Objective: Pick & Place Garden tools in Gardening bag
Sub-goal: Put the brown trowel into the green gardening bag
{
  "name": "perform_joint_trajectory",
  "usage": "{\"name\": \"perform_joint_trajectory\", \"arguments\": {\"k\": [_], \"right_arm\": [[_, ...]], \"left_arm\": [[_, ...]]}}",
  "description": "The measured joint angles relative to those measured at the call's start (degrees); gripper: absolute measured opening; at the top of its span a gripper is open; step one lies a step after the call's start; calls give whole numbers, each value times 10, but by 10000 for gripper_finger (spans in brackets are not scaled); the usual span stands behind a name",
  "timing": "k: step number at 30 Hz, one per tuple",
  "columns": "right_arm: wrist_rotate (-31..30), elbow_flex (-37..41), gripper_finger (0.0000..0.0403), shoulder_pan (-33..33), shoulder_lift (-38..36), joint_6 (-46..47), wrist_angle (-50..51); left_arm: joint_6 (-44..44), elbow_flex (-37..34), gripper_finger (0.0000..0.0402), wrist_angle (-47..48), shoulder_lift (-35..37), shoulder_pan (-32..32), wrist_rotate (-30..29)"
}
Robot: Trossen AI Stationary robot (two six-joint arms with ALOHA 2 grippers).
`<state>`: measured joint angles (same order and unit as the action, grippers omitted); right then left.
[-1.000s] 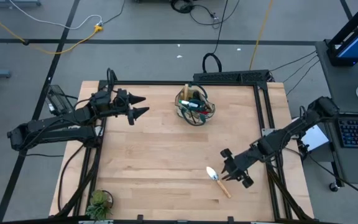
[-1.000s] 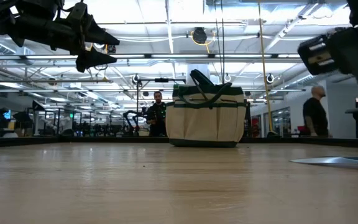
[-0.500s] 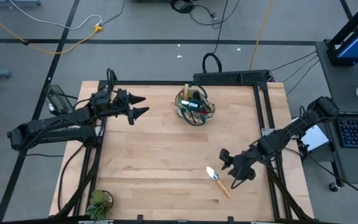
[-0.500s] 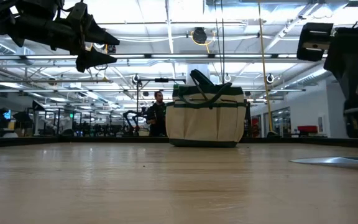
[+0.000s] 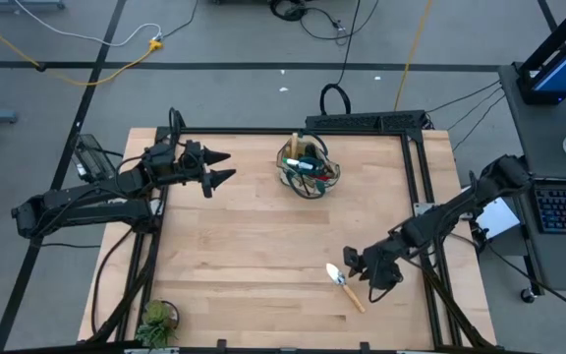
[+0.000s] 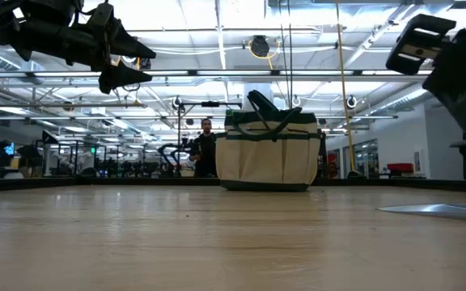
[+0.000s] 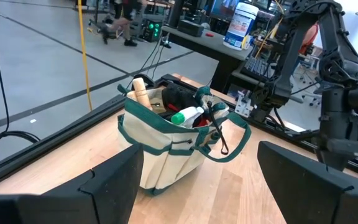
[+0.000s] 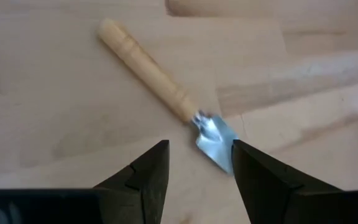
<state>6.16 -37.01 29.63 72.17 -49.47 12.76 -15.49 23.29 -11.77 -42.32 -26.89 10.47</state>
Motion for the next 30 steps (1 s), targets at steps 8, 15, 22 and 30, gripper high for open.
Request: {"name": "perform_joint_trajectory", "arguments": {"k": [8, 15, 22, 30], "right_arm": [[37, 0, 167, 17, 43, -12, -48], [43, 0, 167, 32, 88, -17, -67], [1, 0, 167, 31, 118, -61, -79], [-1, 0, 167, 31, 122, -69, -82]], "left_arm": [[0, 0, 324, 0, 0, 0, 0], [-2, 0, 324, -1, 0, 0, 0], [-3, 0, 324, -3, 0, 0, 0], [-3, 0, 324, -5, 0, 0, 0]]}}
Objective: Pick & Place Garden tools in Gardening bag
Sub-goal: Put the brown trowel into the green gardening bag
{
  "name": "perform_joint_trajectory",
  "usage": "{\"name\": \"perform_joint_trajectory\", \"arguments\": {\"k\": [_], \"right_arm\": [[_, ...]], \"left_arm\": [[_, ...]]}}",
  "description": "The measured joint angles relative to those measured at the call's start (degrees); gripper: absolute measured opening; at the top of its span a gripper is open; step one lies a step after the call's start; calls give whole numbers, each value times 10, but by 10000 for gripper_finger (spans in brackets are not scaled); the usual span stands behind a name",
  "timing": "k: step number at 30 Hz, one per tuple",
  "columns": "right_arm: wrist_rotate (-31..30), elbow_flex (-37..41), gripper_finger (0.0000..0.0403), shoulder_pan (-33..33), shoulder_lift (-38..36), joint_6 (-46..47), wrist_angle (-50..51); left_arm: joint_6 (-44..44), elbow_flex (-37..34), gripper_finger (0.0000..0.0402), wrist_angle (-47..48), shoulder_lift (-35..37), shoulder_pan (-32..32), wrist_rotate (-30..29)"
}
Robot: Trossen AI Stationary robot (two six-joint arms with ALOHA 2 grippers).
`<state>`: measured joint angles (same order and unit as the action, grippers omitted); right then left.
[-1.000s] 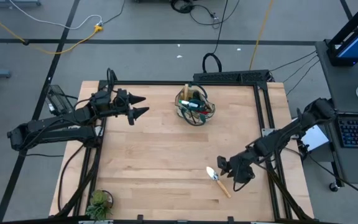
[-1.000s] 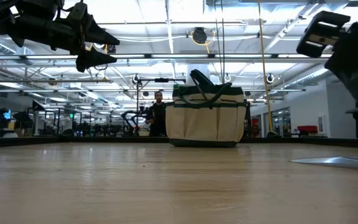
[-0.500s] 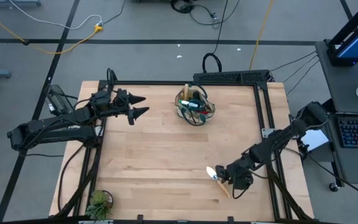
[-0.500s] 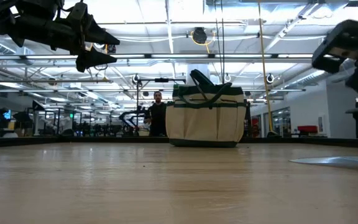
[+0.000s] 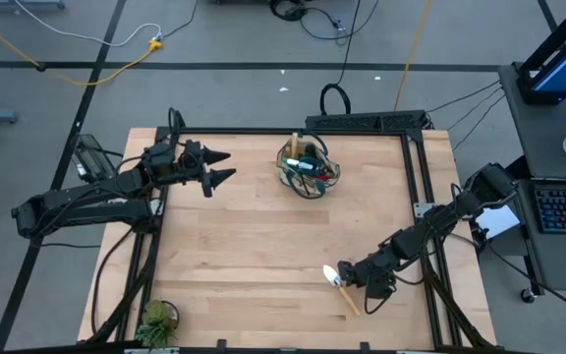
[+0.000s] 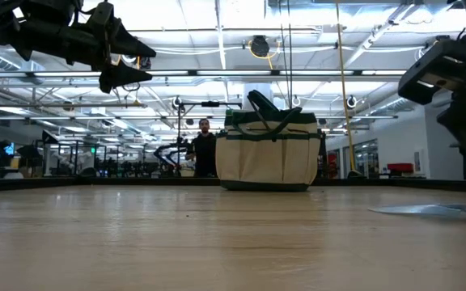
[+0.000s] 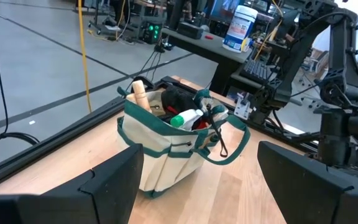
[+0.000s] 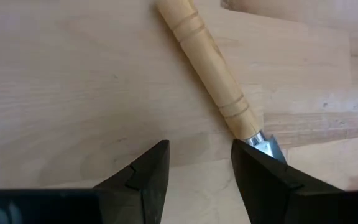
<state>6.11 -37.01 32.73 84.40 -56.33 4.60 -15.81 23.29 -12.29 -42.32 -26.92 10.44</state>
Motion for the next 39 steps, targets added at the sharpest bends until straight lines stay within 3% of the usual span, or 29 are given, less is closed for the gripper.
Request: {"name": "perform_joint_trajectory", "arguments": {"k": [15, 20, 27, 39], "right_arm": [[1, -47, 167, 0, 0, -11, -2], [31, -48, 167, 0, 14, 7, 3], [30, -48, 167, 4, 45, -44, 1], [27, -74, 167, 17, 45, -44, 3]], "left_arm": [[-6, 0, 324, 0, 0, 0, 0], [-15, 0, 324, 0, 0, 0, 0], [-15, 0, 324, 0, 0, 0, 0], [-16, 0, 324, 0, 0, 0, 0]]}}
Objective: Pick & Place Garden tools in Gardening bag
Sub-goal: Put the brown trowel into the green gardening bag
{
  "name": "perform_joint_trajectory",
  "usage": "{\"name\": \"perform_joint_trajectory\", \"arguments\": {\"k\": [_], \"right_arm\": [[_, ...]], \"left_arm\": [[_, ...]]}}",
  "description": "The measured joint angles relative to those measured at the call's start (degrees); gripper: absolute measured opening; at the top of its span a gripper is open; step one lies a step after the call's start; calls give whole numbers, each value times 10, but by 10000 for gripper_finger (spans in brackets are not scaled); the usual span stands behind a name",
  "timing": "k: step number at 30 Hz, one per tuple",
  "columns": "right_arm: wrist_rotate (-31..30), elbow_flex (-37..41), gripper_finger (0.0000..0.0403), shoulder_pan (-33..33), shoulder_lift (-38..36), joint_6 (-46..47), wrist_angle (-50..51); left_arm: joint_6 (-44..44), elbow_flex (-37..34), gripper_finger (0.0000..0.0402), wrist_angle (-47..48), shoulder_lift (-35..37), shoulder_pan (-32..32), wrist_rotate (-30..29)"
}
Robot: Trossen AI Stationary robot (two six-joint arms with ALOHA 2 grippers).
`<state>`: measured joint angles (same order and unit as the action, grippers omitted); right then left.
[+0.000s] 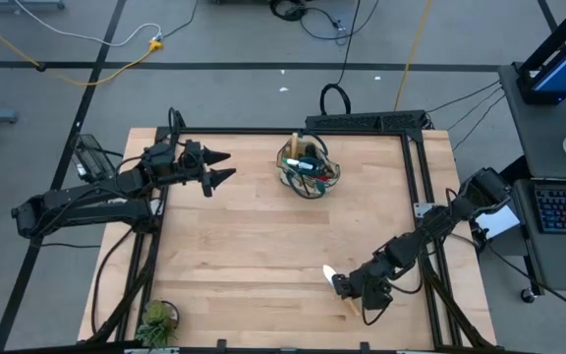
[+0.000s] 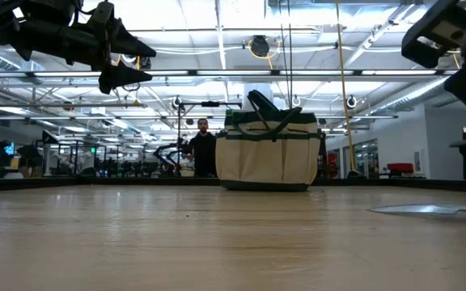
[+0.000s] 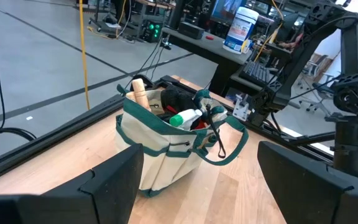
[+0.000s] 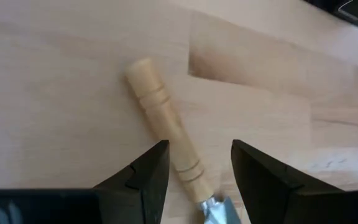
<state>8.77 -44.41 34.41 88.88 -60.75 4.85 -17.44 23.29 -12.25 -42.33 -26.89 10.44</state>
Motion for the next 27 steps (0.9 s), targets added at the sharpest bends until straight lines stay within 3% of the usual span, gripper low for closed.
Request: {"name": "perform_joint_trajectory", "arguments": {"k": [13, 18, 27], "right_arm": [[5, -3, 167, -7, 61, -32, -11], [9, -3, 164, -20, 71, -3, -9], [9, -1, 92, -24, 72, 65, -4]], "left_arm": [[-9, 0, 324, 0, 0, 0, 0], [-11, 0, 324, 0, 0, 0, 0], [-10, 0, 324, 0, 0, 0, 0]]}}
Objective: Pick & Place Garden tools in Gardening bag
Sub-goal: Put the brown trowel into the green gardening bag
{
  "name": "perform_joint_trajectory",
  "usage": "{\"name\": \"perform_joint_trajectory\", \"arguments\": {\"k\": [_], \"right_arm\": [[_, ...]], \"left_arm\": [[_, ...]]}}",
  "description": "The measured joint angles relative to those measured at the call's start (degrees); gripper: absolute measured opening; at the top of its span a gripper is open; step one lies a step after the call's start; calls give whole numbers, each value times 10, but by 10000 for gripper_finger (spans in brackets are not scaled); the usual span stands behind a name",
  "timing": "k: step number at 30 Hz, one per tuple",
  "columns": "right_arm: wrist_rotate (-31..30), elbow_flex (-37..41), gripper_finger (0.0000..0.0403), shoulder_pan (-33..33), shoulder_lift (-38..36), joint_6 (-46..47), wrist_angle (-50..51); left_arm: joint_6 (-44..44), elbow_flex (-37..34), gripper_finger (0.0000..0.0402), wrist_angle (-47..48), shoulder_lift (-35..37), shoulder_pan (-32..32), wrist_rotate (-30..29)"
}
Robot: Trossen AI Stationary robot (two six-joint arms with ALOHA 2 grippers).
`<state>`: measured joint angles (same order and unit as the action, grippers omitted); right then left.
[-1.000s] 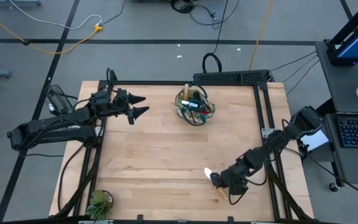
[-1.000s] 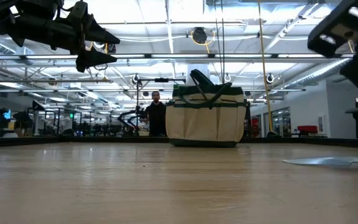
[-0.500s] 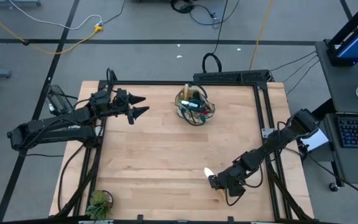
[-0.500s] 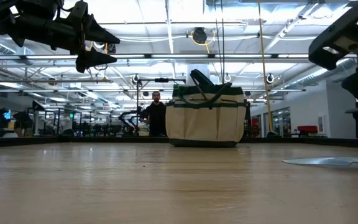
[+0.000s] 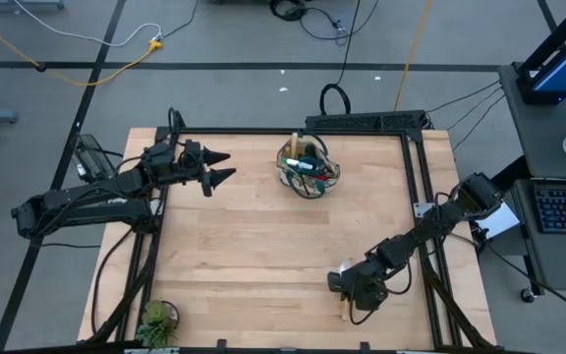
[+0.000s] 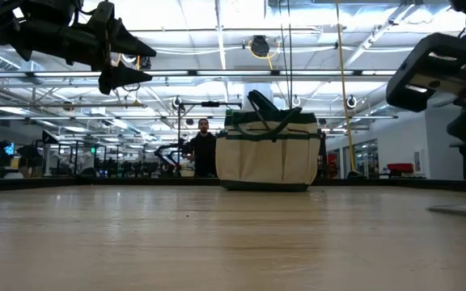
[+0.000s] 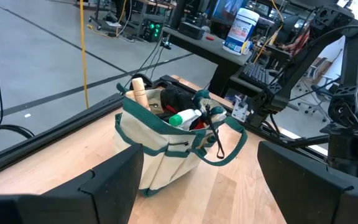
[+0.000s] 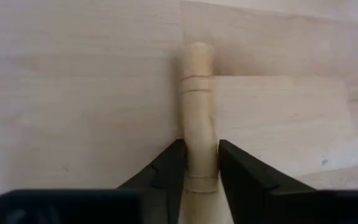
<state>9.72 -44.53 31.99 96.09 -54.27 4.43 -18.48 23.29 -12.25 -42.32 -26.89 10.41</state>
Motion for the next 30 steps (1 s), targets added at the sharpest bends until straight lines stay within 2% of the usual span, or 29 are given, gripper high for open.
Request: {"name": "perform_joint_trajectory", "arguments": {"k": [5, 12, 17, 23, 30], "right_arm": [[-5, 0, 56, 0, 0, 59, -1], [-13, 0, 63, 0, -1, 177, -2], [-72, 2, 53, 1, -22, 230, 0], [-179, 4, 53, -5, -65, 276, -14], [-221, 3, 53, -37, -120, 358, -64]], "left_arm": [[0, 0, 324, 0, 0, 0, 0], [1, 0, 324, 0, 0, 0, 0], [1, 0, 324, 0, 0, 0, 0], [3, 0, 324, 1, 0, 0, 0], [1, 0, 324, 0, 0, 0, 0]]}}
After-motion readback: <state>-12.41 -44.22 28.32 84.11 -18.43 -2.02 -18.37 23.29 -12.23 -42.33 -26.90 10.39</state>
